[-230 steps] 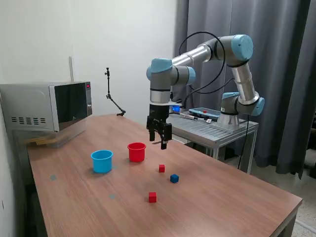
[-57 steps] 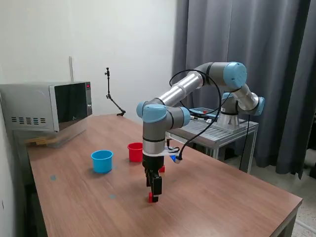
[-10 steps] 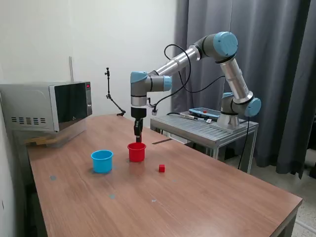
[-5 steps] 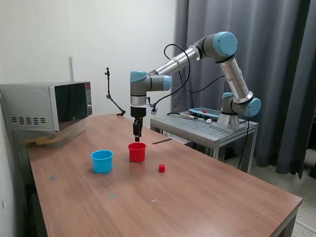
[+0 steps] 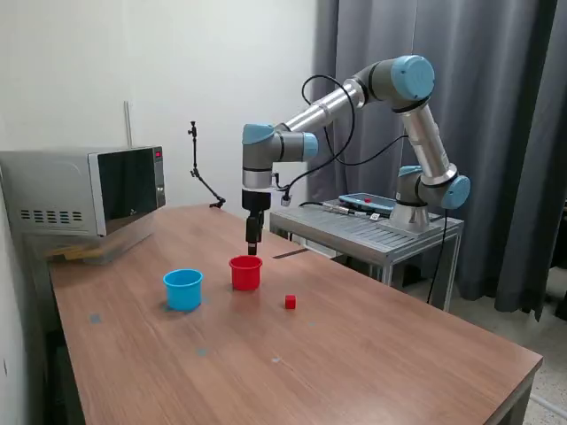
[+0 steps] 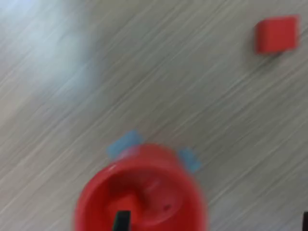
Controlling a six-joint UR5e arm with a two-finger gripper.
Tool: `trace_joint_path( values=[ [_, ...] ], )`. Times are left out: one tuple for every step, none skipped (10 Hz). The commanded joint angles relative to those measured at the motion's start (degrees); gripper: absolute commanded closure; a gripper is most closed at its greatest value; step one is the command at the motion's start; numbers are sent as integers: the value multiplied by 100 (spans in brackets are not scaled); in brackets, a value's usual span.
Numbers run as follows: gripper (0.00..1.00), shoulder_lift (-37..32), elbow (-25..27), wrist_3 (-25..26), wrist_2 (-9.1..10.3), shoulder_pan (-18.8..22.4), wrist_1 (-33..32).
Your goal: Place red objects in the red bin, and blue objects in the blue bin.
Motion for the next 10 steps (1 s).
trace_joint_path(
  values=[
    [0,-30,-21,419,-4,570,-2],
    [0,-39,5,681,-4,720,-2],
    [0,-39,40,1110,-4,879,-2],
    [0,-39,84,1401,-21,1037,7],
    [0,-39,119,1735,-30,1117,24],
    [0,-48,207,1982,-100,1196,24],
    [0,-39,242,2002,-101,1223,24],
    [0,-48,338,1993,-101,1223,24],
    [0,-109,461,1915,-83,1223,24],
    [0,-118,628,1462,-74,1223,7]
  ],
)
